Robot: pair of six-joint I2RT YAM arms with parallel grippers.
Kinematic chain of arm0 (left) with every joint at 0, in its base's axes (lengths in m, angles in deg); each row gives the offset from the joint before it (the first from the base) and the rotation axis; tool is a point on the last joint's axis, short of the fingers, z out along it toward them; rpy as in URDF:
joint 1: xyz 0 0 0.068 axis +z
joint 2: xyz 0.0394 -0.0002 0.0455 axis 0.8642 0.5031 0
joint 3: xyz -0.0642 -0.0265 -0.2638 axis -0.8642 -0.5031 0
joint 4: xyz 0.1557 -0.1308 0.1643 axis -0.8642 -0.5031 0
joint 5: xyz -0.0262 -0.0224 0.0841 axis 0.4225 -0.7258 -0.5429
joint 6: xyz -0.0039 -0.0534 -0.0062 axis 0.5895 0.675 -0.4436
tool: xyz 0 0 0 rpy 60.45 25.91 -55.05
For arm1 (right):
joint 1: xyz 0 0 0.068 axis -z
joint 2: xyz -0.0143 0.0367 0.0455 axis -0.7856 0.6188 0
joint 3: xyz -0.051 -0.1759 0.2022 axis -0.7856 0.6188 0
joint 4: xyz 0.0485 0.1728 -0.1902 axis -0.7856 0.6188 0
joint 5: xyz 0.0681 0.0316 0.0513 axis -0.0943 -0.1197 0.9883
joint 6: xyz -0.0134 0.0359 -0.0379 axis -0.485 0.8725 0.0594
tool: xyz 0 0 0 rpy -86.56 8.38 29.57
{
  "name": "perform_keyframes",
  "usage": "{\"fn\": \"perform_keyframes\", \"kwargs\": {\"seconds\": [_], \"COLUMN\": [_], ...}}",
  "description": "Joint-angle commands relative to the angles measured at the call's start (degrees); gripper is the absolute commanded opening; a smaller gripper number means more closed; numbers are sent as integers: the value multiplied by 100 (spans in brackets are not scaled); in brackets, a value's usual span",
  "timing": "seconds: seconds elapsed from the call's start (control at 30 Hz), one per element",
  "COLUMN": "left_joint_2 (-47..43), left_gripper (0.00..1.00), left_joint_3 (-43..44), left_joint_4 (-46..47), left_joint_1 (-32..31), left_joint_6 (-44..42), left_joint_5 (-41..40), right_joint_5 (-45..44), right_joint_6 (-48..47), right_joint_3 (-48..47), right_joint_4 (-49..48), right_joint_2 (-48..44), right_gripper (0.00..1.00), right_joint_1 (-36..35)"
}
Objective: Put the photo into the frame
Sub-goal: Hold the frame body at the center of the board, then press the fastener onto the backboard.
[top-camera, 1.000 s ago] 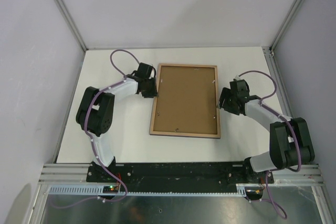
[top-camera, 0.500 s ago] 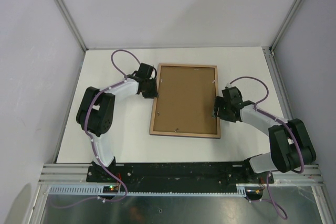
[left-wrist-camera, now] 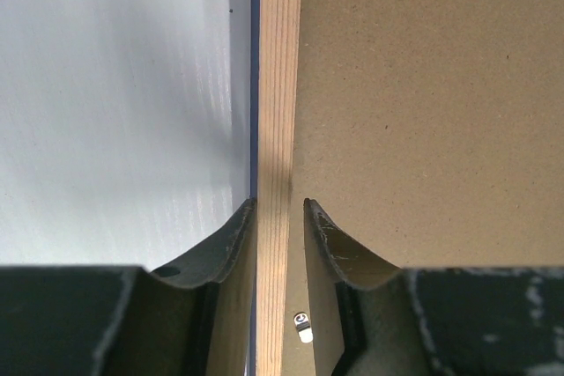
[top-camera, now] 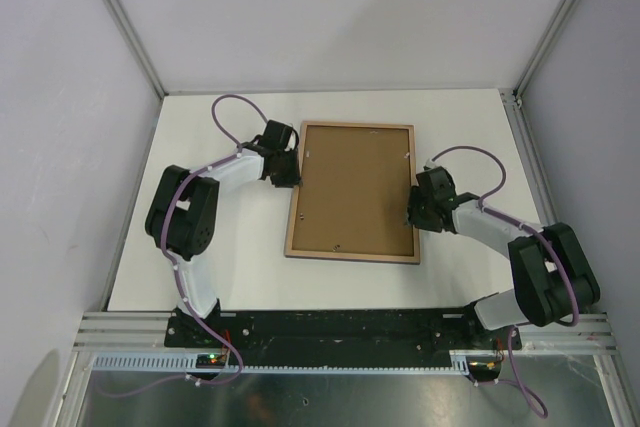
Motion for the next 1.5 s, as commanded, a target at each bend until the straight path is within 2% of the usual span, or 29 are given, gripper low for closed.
{"fn": "perform_keyframes", "kwargs": {"seconds": [0.0, 0.37, 0.5, 0.7, 0.8, 0.97, 1.47], "left_joint_2": [-102, -145, -256, -787, -1028, -1199, -927], "left_gripper": [31, 31, 34, 52, 56, 58, 57], "left_joint_3": [-55, -53, -79, -372, -648, -957, -1032], "left_joint_4": [-1, 3, -1, -42, -88, -203, -356], "left_joint_1": [-56, -57, -64, -109, -232, -481, -879], "left_joint_6": [-100, -57, -41, -46, -44, -93, -184], "left_joint_5": [-51, -65, -67, -128, -264, -714, -892], "right_joint_5": [-419, -610, -543, -499, -475, -372, -260], "right_joint_6": [-1, -13, 2, -1, 10, 24, -20], "right_joint_3": [46, 46, 40, 47, 44, 42, 32], "right_joint_4": [70, 157, 109, 61, 27, -64, -103], "right_joint_2": [114, 106, 114, 146, 172, 232, 273], "right_gripper": [48, 14, 8, 6, 6, 6, 6], "right_joint_1": [-76, -172, -173, -166, -164, -159, -69]}}
